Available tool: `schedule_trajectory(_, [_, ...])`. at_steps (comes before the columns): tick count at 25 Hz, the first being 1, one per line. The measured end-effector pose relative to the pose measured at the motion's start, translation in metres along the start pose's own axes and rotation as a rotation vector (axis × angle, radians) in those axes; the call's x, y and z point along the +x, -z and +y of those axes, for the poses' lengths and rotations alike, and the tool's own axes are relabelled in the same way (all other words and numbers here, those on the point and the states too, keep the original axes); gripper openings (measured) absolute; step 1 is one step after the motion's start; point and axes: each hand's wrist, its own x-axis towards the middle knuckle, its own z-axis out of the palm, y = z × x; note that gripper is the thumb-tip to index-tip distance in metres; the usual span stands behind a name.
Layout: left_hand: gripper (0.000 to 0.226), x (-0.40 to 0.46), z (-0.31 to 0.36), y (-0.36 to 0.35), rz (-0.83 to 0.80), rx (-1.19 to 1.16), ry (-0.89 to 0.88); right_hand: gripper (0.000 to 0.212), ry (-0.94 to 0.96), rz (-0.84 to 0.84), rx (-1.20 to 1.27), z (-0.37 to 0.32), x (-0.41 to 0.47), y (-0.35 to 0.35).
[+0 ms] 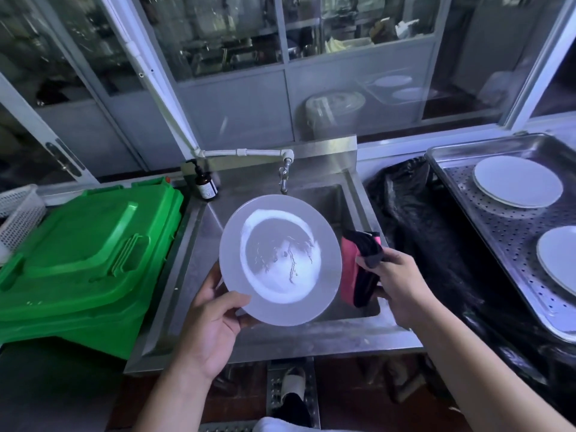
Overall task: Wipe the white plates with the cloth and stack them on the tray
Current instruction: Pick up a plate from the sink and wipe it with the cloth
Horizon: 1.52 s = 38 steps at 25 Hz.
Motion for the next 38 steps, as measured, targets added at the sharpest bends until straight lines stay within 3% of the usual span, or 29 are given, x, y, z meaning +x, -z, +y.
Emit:
schedule_trajectory(3, [0.073, -0.005, 0.007, -0.009, -0.026, 0.007, -0.020, 0.014, 0.035, 0.015, 0.103, -0.015, -0.020, 0.001])
schedule_trajectory(7, [0.078, -0.012, 0.017, -0.021, -0.075, 0.059, -0.065, 0.016, 0.185, 0.126, 0.010, -0.019, -0.038, 0.004])
schedule_trajectory(12, [0.082, -0.015, 0.028, -0.045, -0.159, 0.162, -0.089, 0.009, 0.671, 0.200, -0.500, -0.097, -0.040, -0.020])
schedule_trajectory(15, [0.078, -0.016, 0.033, -0.064, -0.226, 0.173, -0.108, 0.018, 0.755, 0.234, -0.802, -0.126, -0.028, -0.063])
schedule_trajectory(17, [0.078, -0.016, 0.041, -0.073, -0.235, 0.198, -0.149, 0.025, 0.757, 0.162, -0.719, -0.124, -0.021, -0.086])
schedule_trajectory(21, [0.081, -0.015, 0.058, -0.072, -0.203, 0.241, -0.233, 0.030, 0.847, -0.160, -0.401, -0.115, -0.029, -0.116])
schedule_trajectory(26, [0.078, -0.012, 0.073, -0.060, -0.206, 0.162, -0.271, 0.040, 0.937, -0.485, -0.384, -0.109, -0.048, -0.121])
schedule_trajectory(30, [0.072, -0.008, 0.076, -0.058, -0.222, -0.083, -0.197, 0.044, 0.876, -0.591, -0.432, -0.101, -0.050, -0.107])
schedule_trajectory(33, [0.048, -0.006, 0.072, -0.065, -0.163, -0.064, -0.237, 0.047, 0.804, -0.666, -0.463, -0.095, -0.057, -0.092])
schedule_trajectory(38, [0.064, 0.006, 0.059, -0.051, -0.069, -0.001, -0.220, 0.042, 0.693, -0.742, -0.578, -0.071, -0.060, -0.063])
